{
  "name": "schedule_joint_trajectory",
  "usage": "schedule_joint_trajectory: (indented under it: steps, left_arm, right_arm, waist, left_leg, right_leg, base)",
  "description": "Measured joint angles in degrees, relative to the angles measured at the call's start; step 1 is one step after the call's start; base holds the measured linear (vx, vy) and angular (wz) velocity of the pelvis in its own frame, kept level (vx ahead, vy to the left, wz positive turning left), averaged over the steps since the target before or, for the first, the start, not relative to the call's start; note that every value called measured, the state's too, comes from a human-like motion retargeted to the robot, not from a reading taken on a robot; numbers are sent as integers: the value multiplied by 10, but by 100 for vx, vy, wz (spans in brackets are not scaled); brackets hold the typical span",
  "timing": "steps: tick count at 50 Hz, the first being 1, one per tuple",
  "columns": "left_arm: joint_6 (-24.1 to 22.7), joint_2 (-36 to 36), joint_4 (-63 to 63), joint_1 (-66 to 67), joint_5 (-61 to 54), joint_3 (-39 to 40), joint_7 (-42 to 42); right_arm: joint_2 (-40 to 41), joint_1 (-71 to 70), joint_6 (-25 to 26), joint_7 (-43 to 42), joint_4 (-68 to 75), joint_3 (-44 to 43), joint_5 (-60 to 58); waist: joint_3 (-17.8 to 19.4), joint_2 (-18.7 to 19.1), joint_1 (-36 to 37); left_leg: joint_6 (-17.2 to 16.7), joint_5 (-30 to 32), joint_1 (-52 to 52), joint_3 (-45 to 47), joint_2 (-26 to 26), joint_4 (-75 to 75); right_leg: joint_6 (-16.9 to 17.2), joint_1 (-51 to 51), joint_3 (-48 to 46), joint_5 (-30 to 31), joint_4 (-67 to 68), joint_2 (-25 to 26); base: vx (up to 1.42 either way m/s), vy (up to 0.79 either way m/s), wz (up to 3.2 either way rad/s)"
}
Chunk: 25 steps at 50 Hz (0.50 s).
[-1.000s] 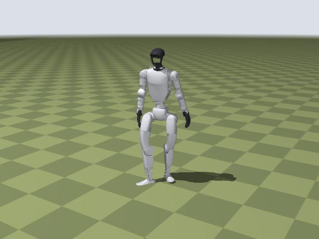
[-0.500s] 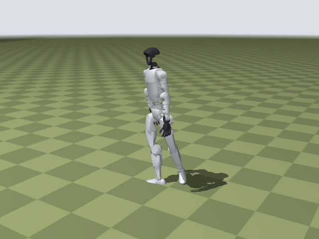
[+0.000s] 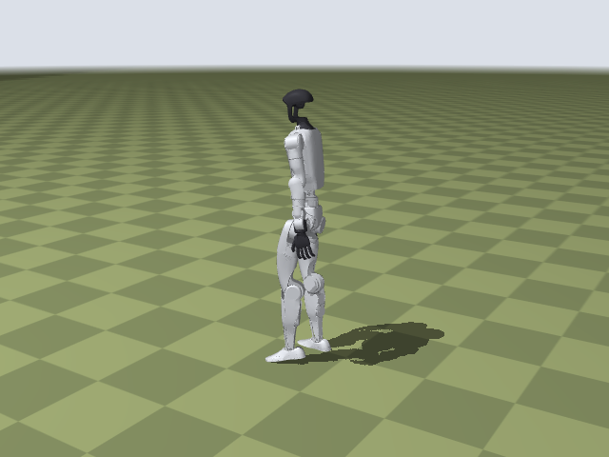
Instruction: Upper body actions
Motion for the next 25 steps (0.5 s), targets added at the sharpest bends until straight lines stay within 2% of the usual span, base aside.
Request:
schedule_joint_trajectory:
  steps: [2,3,4,7,10,15,20,25]
  left_arm:
    - [-2,-4,2,4,5,-4,-4]
    - [-2,-6,4,5,8,-3,-9]
    - [-2,-7,7,5,13,-4,-13]
    - [-3,-2,9,-4,28,-15,-18]
    - [-6,15,6,-10,48,-32,-20]
    - [3,32,19,-19,60,-37,3]
    - [10,32,40,-26,22,-3,-6]
    - [8,32,40,-25,13,7,-31]
  right_arm:
    - [-8,13,15,-8,31,-9,-13]
    - [-13,21,24,-13,45,-19,-27]
    - [-14,31,33,-22,54,-31,-36]
    - [-18,66,44,-63,70,-78,-19]
    - [-34,100,29,-62,85,-121,30]
    - [-41,155,46,-66,85,-181,128]
    - [-36,167,51,-78,85,-178,157]
    - [-17,150,42,-38,85,-151,86]
  waist:
    - [-17,10,-24]
    - [-28,18,-36]
    - [-36,24,-42]
    - [-46,41,-65]
    - [-54,44,-64]
    - [-75,46,-52]
    - [-75,56,-64]
    - [-68,57,-74]
  left_leg:
    - [-7,-31,25,59,12,-12]
    - [-16,-43,35,123,27,-6]
    - [-14,-50,39,131,28,-9]
    - [-2,-79,46,67,13,-11]
    - [4,-101,59,74,3,-11]
    - [2,-134,75,81,-12,-13]
    - [4,-155,92,100,-14,-20]
    - [3,-173,103,111,-16,-20]
  right_leg:
    - [8,4,3,-4,4,2]
    - [11,3,8,-6,7,5]
    - [13,3,16,-7,7,10]
    - [24,8,34,-7,7,16]
    - [30,11,57,-5,7,16]
    - [39,8,86,-2,10,15]
    - [45,7,107,-7,24,22]
    - [50,8,118,-8,32,25]
  base:
    - [37,27,-35]
    - [38,25,-54]
    - [35,23,-77]
    - [25,25,-59]
    - [30,22,-65]
    - [25,14,-53]
    - [14,12,-40]
    - [8,5,-21]
